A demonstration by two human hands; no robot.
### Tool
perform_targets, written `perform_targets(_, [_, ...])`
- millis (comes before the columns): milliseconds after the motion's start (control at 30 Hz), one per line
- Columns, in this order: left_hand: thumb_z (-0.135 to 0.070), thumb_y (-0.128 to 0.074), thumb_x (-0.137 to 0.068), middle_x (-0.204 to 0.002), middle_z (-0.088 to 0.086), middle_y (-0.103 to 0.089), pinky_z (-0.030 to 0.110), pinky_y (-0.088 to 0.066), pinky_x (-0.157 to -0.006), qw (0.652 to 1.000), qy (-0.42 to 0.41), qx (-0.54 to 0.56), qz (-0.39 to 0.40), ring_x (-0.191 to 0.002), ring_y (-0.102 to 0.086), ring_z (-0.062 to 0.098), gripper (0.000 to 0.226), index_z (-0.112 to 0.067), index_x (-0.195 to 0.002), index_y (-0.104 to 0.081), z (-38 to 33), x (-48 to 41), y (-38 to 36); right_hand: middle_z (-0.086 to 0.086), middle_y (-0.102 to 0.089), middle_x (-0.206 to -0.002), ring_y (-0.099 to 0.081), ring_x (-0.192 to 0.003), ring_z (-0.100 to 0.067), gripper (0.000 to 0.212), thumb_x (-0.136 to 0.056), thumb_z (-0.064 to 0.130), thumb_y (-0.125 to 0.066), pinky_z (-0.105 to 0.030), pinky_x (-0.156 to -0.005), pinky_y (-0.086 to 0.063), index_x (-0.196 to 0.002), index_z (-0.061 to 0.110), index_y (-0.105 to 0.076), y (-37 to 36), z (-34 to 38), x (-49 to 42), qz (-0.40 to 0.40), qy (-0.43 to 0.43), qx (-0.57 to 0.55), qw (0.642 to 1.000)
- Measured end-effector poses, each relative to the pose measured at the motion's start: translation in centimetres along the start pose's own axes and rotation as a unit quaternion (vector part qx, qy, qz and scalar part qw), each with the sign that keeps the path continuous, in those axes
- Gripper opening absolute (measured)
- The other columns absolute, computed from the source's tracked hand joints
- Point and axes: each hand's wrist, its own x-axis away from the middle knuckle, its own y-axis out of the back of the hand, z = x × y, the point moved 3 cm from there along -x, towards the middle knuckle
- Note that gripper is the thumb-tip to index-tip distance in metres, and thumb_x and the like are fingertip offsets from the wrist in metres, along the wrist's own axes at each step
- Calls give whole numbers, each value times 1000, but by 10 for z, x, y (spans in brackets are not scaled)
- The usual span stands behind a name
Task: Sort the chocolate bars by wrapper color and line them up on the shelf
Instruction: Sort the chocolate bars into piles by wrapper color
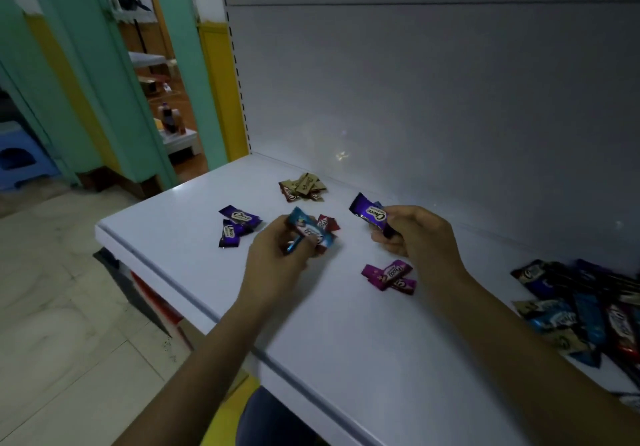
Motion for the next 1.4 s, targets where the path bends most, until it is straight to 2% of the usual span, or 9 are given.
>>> perform_targets(133, [-16,-55,-94,-102,-3,-66,14,-50,-67,985,-44,-138,-93,-80,-65,4,19,-24,-111,-53,26,9,47,-6,-67,-83,-67,-55,-7,17,-94,2,-51,-17,-55,-53,-94,15,-62,-23,-3,1,31,-23,14,999])
perform_targets(300, [-21,-49,-98,-99,1,-67,14,-47,-55,980,-27,-9,-198,-65,-61,3,13,-18,-110,-54,31,7,54,-6,-66,-78,-65,-51,-6,19,-92,-1,-53,-19,-52,-49,-86,15,-62,-86,-2,-8,104,-13,35,994])
perform_targets(433, [-24,-48,-99,-97,-5,-68,14,-48,-61,958,-25,34,-284,-69,-63,1,6,-26,-105,-51,35,11,60,-5,-67,-84,-68,-65,-12,11,-89,3,-59,-15,-50,-47,-85,13,-61,-146,-5,-24,141,-9,54,989])
perform_targets(600, [-15,-46,-100,-95,-21,-60,32,-54,-74,931,-15,43,-361,-78,-60,-6,18,-30,-110,-46,43,10,68,-2,-69,-83,-66,-84,-18,14,-77,14,-75,-30,-72,-54,-73,22,-64,-198,-23,-40,146,82,184,969])
perform_targets(867, [-17,-52,-98,-106,-6,-66,29,-57,-75,941,-22,54,-332,-92,-65,8,24,-19,-122,-52,46,5,70,-2,-68,-92,-59,-93,-23,6,-82,25,-69,-40,-82,-51,-81,28,-74,-206,-37,-52,109,187,415,883])
perform_targets(1000, [-17,-54,-97,-92,-11,-67,29,-56,-75,945,-15,72,-317,-82,-67,4,24,-28,-117,-45,46,4,70,8,-64,-73,-58,-65,-2,27,-94,34,-55,-17,-62,-48,-88,14,-72,-195,-11,-35,175,130,180,959])
perform_targets(1067, [-16,-55,-96,-89,-8,-69,28,-56,-74,951,-21,75,-300,-80,-68,6,25,-26,-118,-46,45,5,69,12,-64,-69,-57,-57,4,29,-93,38,-55,-10,-55,-44,-90,15,-72,-185,-1,-20,271,64,125,952])
perform_targets(1167, [-15,-58,-95,-81,-9,-72,23,-53,-67,967,-41,67,-242,-76,-70,9,23,-22,-115,-52,41,6,68,4,-67,-74,-61,-64,0,16,-90,26,-63,-13,-58,-46,-91,12,-71,-171,-1,-5,362,94,151,915])
perform_targets(1400, [-2,-58,-92,-112,0,-67,33,-57,-85,995,-56,33,-71,-100,-67,13,37,-16,-127,-53,21,1,32,-1,-66,-76,-60,-63,-7,15,-96,15,-54,-17,-57,-46,-103,11,-67,-112,-2,-3,249,94,99,959])
